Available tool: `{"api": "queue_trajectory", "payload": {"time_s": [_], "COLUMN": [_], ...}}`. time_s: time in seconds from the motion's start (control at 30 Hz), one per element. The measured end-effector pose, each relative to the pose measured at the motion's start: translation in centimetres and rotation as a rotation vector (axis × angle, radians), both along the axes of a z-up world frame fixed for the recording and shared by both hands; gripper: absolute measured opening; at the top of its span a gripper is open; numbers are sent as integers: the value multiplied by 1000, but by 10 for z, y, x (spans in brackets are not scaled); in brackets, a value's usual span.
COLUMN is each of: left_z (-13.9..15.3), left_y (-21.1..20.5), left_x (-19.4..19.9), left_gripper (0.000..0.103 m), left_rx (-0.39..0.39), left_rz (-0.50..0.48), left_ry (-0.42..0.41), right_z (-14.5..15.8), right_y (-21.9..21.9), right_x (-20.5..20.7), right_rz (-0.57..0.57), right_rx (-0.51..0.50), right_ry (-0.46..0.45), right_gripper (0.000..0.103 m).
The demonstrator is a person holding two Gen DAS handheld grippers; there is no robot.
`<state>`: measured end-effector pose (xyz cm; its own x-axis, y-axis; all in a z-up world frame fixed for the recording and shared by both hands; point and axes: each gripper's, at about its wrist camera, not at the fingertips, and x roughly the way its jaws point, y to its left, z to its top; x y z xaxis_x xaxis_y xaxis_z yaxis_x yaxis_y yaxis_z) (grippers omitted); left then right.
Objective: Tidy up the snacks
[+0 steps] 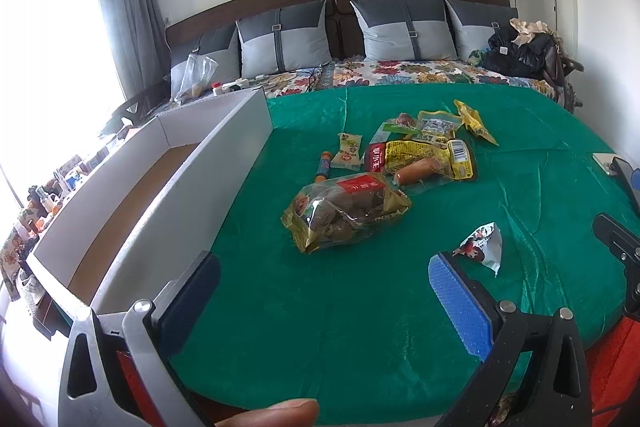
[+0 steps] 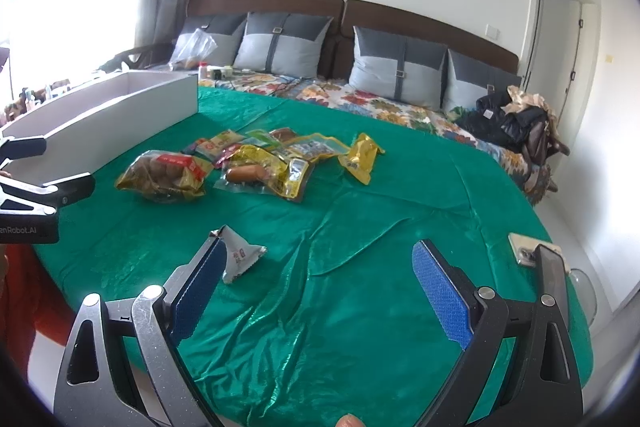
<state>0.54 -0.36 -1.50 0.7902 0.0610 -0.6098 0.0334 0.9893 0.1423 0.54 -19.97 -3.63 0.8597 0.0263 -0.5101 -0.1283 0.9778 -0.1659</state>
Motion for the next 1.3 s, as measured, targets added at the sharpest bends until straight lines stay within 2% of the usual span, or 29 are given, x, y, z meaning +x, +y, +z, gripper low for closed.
{"api": "queue_trajectory", "payload": {"time_s": [1.3], "left_z": [-12], "left_y": [1], "left_x": [7], "left_gripper": [103], "left_rx": [17], "left_rz": [20], "left_ry": [21], "right_z": [-6], "right_y": [0], "right_x": [4], "right_rz": [19], "right_rx": [20], "right_ry": [22], "right_gripper": [96]}}
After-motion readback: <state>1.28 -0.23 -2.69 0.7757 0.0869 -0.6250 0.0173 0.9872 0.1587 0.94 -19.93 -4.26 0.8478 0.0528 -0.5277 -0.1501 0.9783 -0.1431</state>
